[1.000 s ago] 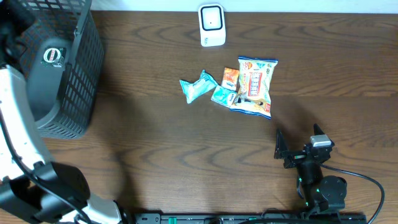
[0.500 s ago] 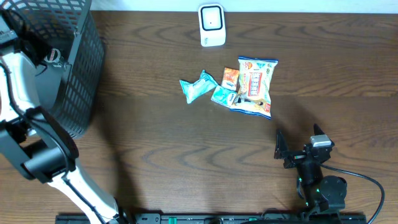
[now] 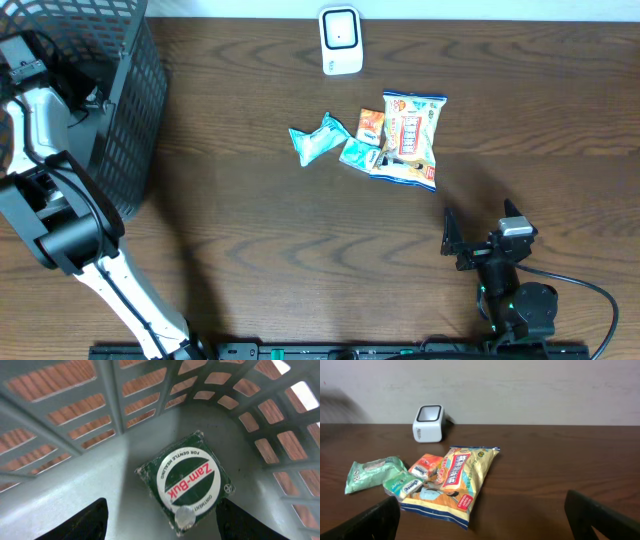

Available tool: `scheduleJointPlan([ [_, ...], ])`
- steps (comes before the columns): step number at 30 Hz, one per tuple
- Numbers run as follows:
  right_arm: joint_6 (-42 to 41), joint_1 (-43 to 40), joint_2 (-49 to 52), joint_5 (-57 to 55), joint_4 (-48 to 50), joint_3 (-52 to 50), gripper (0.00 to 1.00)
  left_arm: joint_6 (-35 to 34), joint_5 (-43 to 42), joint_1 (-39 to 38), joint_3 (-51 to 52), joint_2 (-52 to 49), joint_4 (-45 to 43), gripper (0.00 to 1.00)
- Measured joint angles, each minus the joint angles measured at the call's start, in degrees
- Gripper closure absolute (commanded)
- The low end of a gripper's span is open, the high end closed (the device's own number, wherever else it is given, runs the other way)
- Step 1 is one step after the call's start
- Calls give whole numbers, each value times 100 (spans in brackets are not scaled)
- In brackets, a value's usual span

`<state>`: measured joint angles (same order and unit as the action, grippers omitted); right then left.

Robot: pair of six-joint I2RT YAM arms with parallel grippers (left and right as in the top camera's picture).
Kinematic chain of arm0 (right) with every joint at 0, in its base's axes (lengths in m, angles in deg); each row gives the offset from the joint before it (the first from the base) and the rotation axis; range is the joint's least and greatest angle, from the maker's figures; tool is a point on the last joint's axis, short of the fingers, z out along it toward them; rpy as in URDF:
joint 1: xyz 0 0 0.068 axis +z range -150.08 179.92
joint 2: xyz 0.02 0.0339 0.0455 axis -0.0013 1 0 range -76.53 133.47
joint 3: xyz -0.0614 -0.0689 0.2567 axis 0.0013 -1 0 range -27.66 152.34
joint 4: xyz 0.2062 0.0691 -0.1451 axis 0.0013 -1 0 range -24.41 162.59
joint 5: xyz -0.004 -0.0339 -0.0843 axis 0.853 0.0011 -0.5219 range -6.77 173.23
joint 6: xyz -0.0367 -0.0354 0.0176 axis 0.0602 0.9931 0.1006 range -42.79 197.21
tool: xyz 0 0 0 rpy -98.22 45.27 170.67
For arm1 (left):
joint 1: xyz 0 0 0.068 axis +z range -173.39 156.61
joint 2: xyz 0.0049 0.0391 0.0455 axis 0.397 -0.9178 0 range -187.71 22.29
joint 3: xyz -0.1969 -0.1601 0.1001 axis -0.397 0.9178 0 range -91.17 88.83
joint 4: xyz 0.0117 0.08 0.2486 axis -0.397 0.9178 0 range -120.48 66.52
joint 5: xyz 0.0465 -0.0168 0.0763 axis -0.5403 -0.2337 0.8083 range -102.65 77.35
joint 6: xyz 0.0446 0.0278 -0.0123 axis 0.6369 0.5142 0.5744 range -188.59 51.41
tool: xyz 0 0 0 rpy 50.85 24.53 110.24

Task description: Scan the item barcode

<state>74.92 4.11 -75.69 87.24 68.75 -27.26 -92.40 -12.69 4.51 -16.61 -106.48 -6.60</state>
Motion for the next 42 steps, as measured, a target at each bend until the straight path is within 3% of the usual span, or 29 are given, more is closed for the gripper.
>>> scheduleJointPlan([
  [12, 0, 0, 0, 0, 0, 0, 1, -22, 48, -221, 0, -225, -439, 31],
  [24, 0, 0, 0, 0, 0, 0, 1, -195, 970, -479, 0, -586, -640, 27],
  [26, 0, 0, 0, -2, 0, 0, 1, -195, 1110, -474, -2, -629, -667, 36],
  [31, 0, 0, 0, -2, 0, 0, 1, -52, 1523, -455, 0, -699, -647, 38],
  [34, 0, 0, 0, 0, 0, 0, 1, 28, 1805, -463, 0, -699, -422, 45],
  [42, 0, 0, 0, -2, 0, 0, 1, 90, 2312, -498, -66, -621, 269, 47],
])
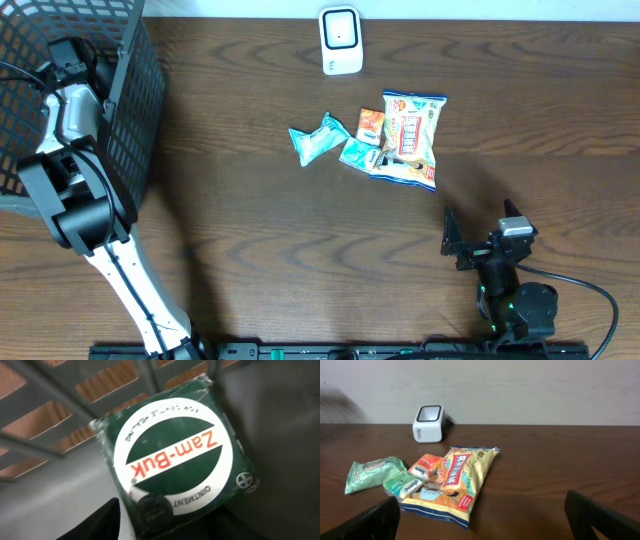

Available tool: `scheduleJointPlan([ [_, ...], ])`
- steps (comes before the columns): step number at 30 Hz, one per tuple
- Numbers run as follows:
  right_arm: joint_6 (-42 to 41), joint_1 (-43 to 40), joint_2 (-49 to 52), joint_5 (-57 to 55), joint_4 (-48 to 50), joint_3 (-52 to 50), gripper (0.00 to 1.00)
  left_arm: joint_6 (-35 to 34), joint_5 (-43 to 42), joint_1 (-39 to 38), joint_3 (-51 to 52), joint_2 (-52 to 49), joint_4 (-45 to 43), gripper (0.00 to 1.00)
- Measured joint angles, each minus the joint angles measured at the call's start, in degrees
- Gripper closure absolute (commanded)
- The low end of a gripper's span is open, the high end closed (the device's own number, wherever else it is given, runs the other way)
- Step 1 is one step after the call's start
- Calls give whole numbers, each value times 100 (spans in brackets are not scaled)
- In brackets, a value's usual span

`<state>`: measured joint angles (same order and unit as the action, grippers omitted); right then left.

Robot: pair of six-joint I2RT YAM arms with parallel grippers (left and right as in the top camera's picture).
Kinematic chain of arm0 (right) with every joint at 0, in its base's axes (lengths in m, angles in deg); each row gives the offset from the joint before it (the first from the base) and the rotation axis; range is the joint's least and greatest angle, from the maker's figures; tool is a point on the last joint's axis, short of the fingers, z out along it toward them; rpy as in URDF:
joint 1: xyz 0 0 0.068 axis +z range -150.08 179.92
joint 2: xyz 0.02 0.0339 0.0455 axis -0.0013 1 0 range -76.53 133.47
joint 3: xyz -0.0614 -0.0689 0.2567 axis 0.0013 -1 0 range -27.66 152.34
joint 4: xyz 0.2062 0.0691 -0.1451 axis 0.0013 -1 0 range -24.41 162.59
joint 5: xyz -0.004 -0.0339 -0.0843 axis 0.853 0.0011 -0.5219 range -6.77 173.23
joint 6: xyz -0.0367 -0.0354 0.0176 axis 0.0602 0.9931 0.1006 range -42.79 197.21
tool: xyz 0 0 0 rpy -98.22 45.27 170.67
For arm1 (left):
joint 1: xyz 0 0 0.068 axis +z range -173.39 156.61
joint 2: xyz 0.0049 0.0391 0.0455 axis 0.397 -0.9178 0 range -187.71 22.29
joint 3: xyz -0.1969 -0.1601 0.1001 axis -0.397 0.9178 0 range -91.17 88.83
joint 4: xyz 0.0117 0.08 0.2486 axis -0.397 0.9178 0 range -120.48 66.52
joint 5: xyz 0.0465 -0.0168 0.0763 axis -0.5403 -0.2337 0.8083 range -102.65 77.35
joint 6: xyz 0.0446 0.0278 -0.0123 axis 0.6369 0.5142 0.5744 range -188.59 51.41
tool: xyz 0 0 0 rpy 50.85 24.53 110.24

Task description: Scan the item barcode

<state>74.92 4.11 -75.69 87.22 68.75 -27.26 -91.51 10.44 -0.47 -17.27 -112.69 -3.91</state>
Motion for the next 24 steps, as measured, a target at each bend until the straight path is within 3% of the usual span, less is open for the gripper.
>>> scheduleJointPlan([
  [10, 0, 0, 0, 2, 0, 0, 1, -81, 122, 11, 0, 428, 710, 51],
  [17, 0, 0, 0, 2, 0, 0, 1, -459, 170, 24, 0, 715, 704, 17],
  [24, 0, 0, 0, 0, 0, 0, 1, -590, -463, 24, 4, 715, -35, 14],
])
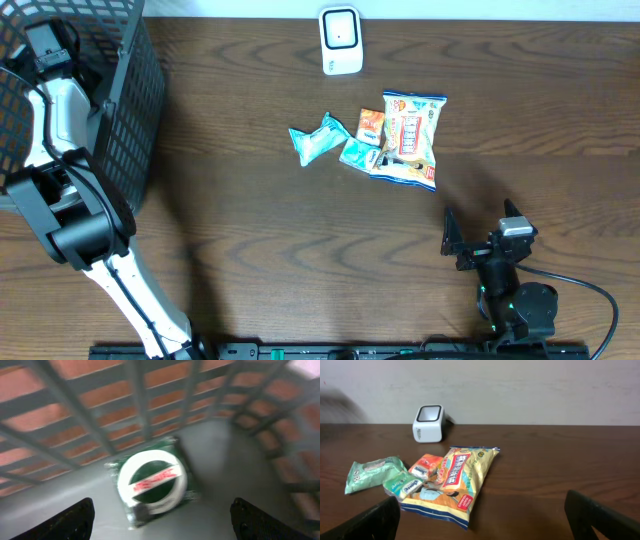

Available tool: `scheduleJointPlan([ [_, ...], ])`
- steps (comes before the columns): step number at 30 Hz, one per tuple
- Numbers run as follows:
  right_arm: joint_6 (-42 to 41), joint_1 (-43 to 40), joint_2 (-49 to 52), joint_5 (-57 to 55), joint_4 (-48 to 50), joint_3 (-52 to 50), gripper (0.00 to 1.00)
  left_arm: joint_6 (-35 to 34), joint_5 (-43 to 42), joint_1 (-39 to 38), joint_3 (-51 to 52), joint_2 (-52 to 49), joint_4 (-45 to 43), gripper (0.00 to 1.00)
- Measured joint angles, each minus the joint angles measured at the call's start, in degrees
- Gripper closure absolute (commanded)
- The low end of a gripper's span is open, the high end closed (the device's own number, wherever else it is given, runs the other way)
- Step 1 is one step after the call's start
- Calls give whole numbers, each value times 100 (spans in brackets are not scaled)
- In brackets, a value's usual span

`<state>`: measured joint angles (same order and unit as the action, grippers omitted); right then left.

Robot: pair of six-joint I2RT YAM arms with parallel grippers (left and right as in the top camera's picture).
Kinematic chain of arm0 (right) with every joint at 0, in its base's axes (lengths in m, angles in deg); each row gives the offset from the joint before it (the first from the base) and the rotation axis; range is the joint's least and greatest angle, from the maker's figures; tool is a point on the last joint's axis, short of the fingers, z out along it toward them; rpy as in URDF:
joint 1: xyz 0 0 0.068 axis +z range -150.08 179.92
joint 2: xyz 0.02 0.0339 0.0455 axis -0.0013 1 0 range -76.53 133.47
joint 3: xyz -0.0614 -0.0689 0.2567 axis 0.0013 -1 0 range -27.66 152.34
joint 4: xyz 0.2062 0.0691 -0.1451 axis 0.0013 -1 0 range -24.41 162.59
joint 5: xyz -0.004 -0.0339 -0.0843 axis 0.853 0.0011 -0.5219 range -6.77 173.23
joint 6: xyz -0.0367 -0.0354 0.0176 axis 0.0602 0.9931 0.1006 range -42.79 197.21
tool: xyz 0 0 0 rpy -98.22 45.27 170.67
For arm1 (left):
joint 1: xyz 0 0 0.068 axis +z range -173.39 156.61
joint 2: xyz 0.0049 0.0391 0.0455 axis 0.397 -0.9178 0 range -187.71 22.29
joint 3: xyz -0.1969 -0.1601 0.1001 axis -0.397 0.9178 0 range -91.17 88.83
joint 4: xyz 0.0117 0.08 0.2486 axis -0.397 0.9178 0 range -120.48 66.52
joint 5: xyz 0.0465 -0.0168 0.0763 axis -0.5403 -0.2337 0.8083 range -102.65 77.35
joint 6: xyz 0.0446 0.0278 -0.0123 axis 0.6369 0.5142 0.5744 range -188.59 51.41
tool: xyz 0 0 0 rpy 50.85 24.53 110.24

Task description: Scan the item barcode

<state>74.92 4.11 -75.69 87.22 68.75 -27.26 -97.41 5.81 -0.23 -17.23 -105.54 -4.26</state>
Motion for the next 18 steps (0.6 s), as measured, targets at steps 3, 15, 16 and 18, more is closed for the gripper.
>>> scheduleJointPlan([
  [3, 0, 0, 0, 2, 0, 0, 1, -221, -262, -2, 2, 0, -122, 12],
  [15, 0, 0, 0, 2, 0, 0, 1, -918, 271, 63, 2, -247, -232, 9],
  [16, 0, 0, 0, 2, 0, 0, 1, -935, 291, 72, 0, -286, -236, 8],
  [18, 0, 0, 0, 2, 0, 0, 1, -968, 313, 90, 0, -378, -249, 9],
])
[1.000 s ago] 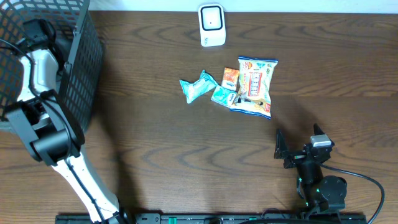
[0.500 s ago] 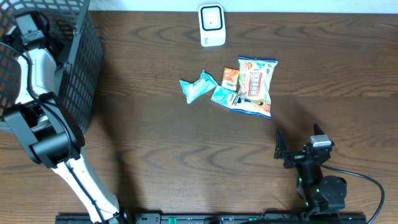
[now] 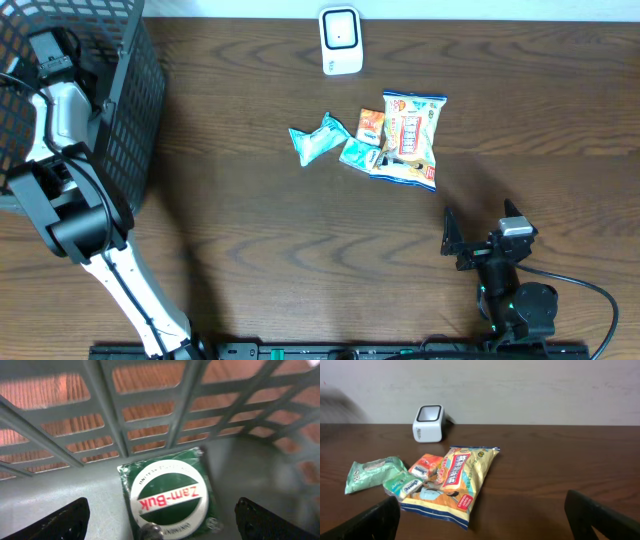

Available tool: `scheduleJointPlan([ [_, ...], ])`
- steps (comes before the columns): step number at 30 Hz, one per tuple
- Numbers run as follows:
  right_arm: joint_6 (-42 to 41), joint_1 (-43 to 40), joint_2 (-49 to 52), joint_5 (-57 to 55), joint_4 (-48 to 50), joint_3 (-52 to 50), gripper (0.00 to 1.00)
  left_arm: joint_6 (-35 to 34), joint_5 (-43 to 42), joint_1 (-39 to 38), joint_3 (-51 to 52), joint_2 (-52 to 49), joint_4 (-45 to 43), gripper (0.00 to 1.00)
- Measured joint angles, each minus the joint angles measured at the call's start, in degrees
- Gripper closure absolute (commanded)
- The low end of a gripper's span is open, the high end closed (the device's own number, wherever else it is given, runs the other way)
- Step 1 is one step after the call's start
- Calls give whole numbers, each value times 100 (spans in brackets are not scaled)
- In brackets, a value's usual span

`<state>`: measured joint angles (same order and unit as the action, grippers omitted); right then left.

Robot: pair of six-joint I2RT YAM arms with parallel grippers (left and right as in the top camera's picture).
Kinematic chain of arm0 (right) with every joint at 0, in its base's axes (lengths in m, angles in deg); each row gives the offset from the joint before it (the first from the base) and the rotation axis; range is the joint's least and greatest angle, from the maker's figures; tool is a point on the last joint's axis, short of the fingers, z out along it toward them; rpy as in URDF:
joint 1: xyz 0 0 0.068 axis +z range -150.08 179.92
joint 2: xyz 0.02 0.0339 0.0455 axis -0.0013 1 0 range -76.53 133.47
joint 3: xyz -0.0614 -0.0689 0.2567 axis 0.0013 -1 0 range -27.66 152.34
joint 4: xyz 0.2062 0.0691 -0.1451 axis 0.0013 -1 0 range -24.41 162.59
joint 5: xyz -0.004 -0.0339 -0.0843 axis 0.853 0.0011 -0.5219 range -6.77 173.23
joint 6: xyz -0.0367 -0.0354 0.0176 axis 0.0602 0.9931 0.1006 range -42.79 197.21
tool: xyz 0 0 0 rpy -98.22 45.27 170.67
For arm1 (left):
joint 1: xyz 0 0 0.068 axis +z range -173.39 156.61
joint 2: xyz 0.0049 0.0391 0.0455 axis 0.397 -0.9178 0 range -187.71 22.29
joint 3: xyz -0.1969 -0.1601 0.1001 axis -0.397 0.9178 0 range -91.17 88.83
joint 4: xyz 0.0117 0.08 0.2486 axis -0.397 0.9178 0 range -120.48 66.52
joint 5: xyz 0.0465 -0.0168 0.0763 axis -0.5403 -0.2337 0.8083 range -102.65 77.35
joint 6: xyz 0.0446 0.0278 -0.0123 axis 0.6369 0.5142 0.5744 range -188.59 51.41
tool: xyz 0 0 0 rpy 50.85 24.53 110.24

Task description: Scan the item barcode

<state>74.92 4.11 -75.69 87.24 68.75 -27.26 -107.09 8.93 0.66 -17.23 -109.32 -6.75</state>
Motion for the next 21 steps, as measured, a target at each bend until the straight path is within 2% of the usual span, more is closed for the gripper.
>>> scheduleJointPlan([
  [6, 0, 0, 0, 0, 0, 0, 1, -35, 22, 11, 0, -260, -13, 9],
  [10, 0, 0, 0, 0, 0, 0, 1, -17, 20, 11, 0, -278, -42, 23],
  [13, 0, 0, 0, 0, 0, 0, 1, 103, 17, 0, 0, -278, -50, 32],
  [16, 0, 0, 0, 0, 0, 0, 1, 138, 20, -2, 0, -278, -4, 36],
  [19, 0, 0, 0, -2, 0, 0, 1, 127, 22, -7, -11, -275, 105, 49],
  [21, 0, 0, 0, 0, 0, 0, 1, 120, 42, -15, -42, -262, 221, 53],
])
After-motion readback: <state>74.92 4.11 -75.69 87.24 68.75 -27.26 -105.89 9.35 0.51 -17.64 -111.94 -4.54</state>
